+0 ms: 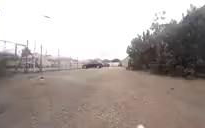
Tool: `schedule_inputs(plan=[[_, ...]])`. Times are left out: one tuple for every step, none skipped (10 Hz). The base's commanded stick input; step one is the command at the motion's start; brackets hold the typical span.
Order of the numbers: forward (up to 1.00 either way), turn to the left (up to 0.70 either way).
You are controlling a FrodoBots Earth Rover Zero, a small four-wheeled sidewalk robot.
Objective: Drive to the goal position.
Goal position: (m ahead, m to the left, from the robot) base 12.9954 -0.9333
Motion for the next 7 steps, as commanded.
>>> schedule_inputs(plan=[[0.70, 0.00], [0.70, 0.00], [0.70, 0.00], [0.70, 0.00], [0.70, 0.00], [0.70, 0.00], [0.70, 0.00]])
